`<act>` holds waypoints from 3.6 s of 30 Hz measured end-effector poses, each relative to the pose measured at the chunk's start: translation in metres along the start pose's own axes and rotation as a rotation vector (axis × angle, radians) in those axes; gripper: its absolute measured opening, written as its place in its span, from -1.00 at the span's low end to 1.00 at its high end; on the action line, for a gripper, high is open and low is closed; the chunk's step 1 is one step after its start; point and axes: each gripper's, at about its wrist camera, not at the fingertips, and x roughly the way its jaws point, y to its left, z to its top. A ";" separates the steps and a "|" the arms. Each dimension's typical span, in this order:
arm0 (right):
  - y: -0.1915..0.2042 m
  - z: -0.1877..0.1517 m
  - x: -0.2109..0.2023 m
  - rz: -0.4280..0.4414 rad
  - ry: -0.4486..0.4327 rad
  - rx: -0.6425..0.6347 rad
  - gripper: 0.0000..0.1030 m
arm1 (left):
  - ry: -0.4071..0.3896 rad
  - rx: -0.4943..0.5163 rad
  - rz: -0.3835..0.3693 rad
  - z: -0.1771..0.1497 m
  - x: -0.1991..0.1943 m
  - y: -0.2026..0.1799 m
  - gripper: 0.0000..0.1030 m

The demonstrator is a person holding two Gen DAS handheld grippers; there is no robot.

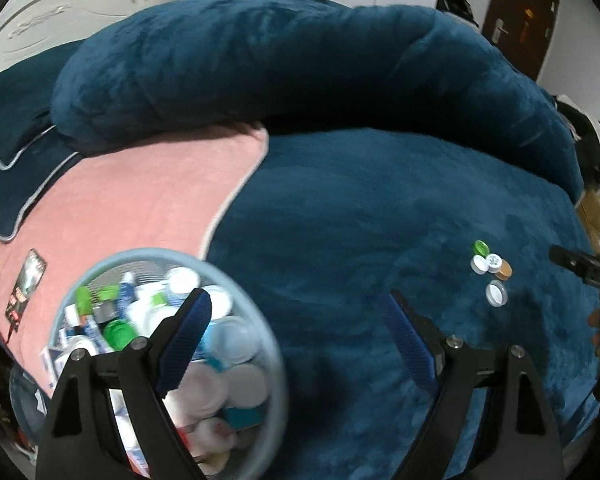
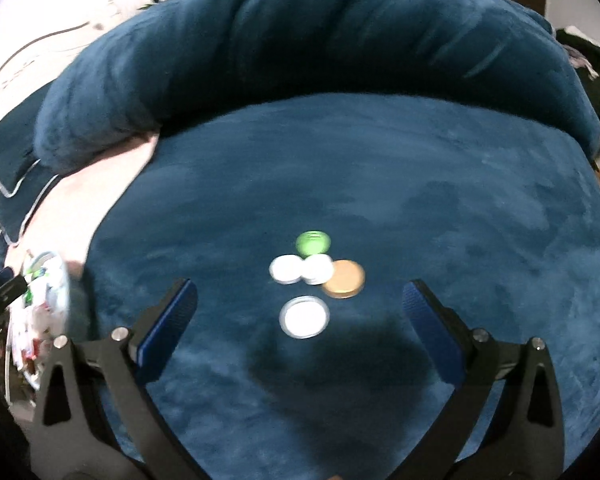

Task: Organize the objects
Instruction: 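Move both grippers back to the remaining caps on the bed, then grasp the tan cap with the right gripper while the left gripper grasps a white cap, then carry the tan and white caps over the mesh basket and open both grippers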

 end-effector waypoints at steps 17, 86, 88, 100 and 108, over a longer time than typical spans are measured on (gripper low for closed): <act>-0.059 0.014 0.104 -0.155 0.120 0.101 1.00 | 0.068 0.043 -0.041 0.022 0.078 -0.062 0.73; -0.075 -0.028 0.045 0.046 0.147 0.109 -0.20 | 0.110 0.203 -0.221 0.002 0.173 -0.202 -0.41; -0.071 -0.026 0.045 0.050 0.140 0.108 -0.20 | 0.102 0.200 -0.220 0.002 0.161 -0.196 -0.41; -0.032 -0.028 0.023 0.090 0.098 0.053 -0.20 | 0.030 0.155 -0.217 -0.009 0.077 -0.132 -0.41; 0.047 -0.042 0.016 0.154 0.091 -0.094 -0.20 | -0.056 0.005 -0.174 -0.016 0.006 -0.032 -0.41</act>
